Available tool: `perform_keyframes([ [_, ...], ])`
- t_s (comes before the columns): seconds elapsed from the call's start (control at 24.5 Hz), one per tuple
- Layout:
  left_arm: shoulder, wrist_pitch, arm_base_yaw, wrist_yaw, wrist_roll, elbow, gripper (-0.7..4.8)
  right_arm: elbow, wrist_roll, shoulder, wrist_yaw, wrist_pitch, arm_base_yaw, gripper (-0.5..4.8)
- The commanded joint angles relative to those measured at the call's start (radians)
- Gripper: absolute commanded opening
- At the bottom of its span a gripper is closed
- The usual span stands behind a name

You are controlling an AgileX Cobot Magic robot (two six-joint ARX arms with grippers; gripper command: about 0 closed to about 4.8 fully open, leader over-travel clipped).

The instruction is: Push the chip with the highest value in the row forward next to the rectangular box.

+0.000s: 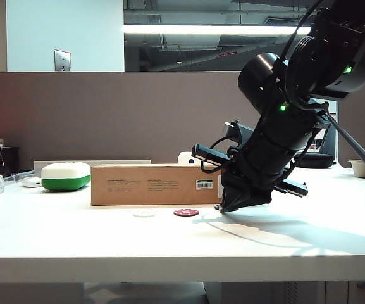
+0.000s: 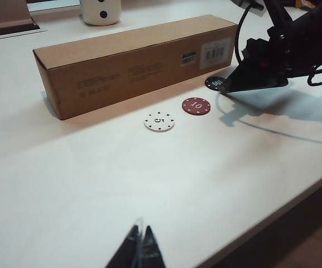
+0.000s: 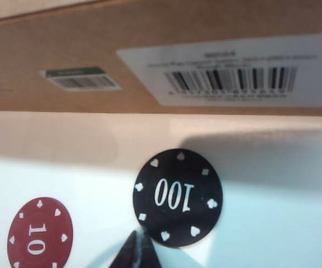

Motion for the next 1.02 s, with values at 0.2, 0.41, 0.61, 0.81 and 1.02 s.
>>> perform_keyframes([
  [0.2, 0.0, 0.006, 0.001, 0.003, 0.001, 0.004, -0.05, -0.01, 0.019, 0.016, 0.016, -0.13, -0.002, -0.05],
  [0.41, 0.0, 0.006, 0.001, 0.002, 0.0, 0.004, -0.05, -0.003, 0.019, 0.015, 0.018, -0.138, -0.002, -0.05],
  [0.61, 0.0, 0.006, 0.001, 0.002, 0.001, 0.004, -0.05, 0.015, 0.026, 0.015, 0.086, -0.155, -0.002, -0.05],
  [0.81, 0.0, 0.006, 0.001, 0.002, 0.0, 0.004, -0.05, 0.015, 0.026, 0.015, 0.088, -0.144, -0.003, -0.05],
  [1.02, 0.0, 0.006, 0.001, 0.003, 0.001, 0.004, -0.05, 0.015, 0.027, 0.016, 0.085, -0.101, -0.002, -0.05],
])
